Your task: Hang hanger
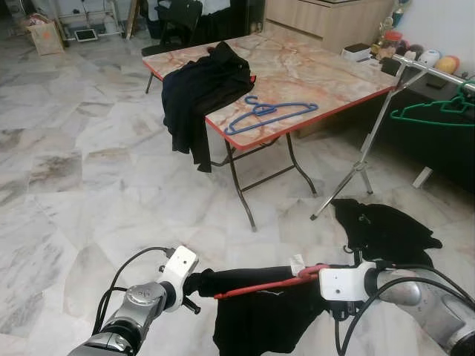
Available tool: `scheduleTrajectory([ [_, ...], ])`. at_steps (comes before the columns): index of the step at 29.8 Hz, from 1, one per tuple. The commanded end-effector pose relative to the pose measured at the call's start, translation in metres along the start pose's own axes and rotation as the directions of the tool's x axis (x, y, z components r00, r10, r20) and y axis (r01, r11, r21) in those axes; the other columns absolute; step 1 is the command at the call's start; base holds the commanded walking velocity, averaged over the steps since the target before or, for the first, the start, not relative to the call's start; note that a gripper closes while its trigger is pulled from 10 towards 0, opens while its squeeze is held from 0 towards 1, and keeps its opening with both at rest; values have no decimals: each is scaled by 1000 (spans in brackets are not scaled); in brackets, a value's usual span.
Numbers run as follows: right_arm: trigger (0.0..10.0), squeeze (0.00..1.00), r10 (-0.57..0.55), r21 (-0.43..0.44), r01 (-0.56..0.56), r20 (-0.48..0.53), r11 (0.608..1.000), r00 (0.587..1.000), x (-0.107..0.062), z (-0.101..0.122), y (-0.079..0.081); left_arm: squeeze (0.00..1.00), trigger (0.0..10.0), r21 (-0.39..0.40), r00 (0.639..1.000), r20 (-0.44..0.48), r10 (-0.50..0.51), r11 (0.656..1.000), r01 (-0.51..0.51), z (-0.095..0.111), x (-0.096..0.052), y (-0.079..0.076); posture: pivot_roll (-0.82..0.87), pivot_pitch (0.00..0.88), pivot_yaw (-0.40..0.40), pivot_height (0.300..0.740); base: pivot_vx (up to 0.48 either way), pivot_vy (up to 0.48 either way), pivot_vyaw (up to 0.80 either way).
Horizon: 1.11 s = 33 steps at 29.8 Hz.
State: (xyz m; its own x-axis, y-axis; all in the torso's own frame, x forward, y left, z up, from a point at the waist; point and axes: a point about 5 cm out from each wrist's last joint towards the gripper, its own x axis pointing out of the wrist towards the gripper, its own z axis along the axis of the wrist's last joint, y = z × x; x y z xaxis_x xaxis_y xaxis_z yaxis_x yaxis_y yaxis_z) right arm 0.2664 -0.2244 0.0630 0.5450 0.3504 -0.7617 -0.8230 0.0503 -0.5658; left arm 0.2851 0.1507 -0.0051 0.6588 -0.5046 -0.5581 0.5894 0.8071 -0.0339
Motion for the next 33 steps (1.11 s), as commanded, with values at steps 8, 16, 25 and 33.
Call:
scheduleTrajectory([
  [8, 10000, 0, -83, 46, 94, -205, 994, 975, -6, -29, -10, 0, 10000, 4, 997, -37, 74, 997, -74, -6, -11, 18, -77, 0, -30, 740, 0, 0, 0],
  [16, 10000, 0, -114, 183, 120, -42, 976, 993, -6, -11, -17, 0, 10000, 7, 998, -38, 57, 998, -57, -7, -10, 15, -78, 0, -31, 740, 0, 0, 0],
  [25, 10000, 0, -96, 158, 104, -60, 982, 994, -10, -16, -19, 0, 10000, 14, 998, -41, 52, 999, -51, -7, -10, 14, -78, 0, -32, 740, 0, 0, 0],
  [33, 10000, 0, -57, 100, 72, -147, 992, 987, -8, -25, -12, 0, 10000, 18, 997, -38, 62, 998, -61, -6, -11, 17, -77, 0, -31, 740, 0, 0, 0],
])
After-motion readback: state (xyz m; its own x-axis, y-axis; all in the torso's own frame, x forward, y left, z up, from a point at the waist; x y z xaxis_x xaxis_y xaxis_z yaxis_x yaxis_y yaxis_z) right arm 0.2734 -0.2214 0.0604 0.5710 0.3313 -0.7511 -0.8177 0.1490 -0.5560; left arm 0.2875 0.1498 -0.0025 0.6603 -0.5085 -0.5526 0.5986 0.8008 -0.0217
